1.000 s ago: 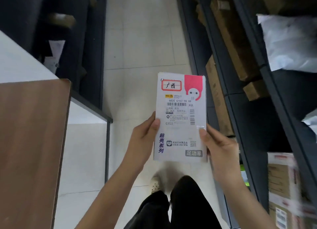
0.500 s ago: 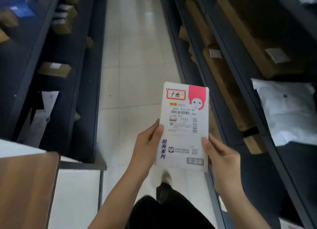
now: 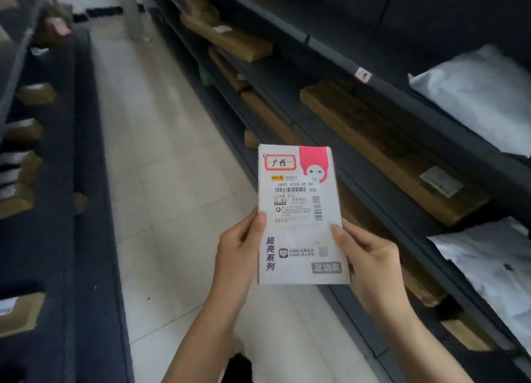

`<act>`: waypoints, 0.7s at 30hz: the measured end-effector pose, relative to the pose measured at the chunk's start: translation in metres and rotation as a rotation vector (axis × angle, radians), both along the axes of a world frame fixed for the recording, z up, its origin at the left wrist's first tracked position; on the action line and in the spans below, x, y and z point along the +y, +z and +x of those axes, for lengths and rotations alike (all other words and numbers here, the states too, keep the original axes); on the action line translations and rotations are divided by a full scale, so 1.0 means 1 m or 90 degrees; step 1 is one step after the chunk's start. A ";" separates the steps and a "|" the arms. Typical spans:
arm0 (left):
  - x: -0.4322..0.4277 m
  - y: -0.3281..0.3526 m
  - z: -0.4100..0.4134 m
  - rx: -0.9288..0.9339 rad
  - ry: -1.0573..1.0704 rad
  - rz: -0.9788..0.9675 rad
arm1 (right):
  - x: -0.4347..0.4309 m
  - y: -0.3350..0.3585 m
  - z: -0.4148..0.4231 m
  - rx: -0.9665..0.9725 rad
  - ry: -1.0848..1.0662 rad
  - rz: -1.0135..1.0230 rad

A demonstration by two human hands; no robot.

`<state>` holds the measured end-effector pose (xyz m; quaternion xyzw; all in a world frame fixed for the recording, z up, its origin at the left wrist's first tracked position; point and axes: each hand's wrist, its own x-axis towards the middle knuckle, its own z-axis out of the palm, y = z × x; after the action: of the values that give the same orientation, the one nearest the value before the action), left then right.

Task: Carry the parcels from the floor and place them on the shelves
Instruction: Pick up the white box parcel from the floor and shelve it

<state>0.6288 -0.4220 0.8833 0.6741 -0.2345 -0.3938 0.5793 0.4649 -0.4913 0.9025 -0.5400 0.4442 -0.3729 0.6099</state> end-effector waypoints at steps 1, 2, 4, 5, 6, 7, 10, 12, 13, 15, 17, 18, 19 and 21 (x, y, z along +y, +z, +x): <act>-0.017 0.007 0.022 -0.018 -0.018 0.003 | -0.011 0.006 0.018 -0.007 -0.021 0.000; -0.034 0.015 0.043 -0.028 -0.038 0.002 | -0.022 0.013 0.036 -0.017 -0.043 -0.002; -0.070 0.032 0.081 -0.043 -0.090 0.000 | -0.044 0.023 0.069 -0.024 -0.093 -0.006; -0.089 0.039 0.097 -0.051 -0.115 0.000 | -0.056 0.027 0.082 -0.028 -0.114 -0.007; -0.108 0.046 0.110 -0.054 -0.135 -0.004 | -0.069 0.032 0.095 -0.035 -0.135 -0.009; -0.127 0.053 0.123 -0.060 -0.154 -0.008 | -0.082 0.040 0.107 -0.040 -0.159 -0.018; -0.199 0.079 0.149 -0.087 -0.227 -0.045 | -0.131 0.059 0.131 -0.033 -0.250 -0.085; -0.254 0.099 0.159 -0.119 -0.299 -0.067 | -0.169 0.075 0.140 -0.019 -0.309 -0.116; -0.285 0.109 0.161 -0.132 -0.336 -0.072 | -0.189 0.082 0.142 -0.006 -0.342 -0.134; -0.346 0.127 0.161 -0.152 -0.392 -0.074 | -0.230 0.096 0.142 0.013 -0.405 -0.156; -0.396 0.143 0.160 -0.138 -0.433 -0.076 | -0.268 0.114 0.145 0.033 -0.445 -0.150; -0.420 0.149 0.159 -0.125 -0.450 -0.080 | -0.287 0.123 0.146 0.046 -0.459 -0.152; -0.442 0.153 0.158 -0.114 -0.463 -0.080 | -0.304 0.130 0.148 0.059 -0.473 -0.156; -0.482 0.158 0.158 -0.100 -0.487 -0.076 | -0.339 0.141 0.150 0.102 -0.491 -0.164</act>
<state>0.7869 -0.9044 1.0416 0.5313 -0.5346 -0.5144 0.4091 0.6150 -0.8306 1.0438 -0.4333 0.6097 -0.5835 0.3162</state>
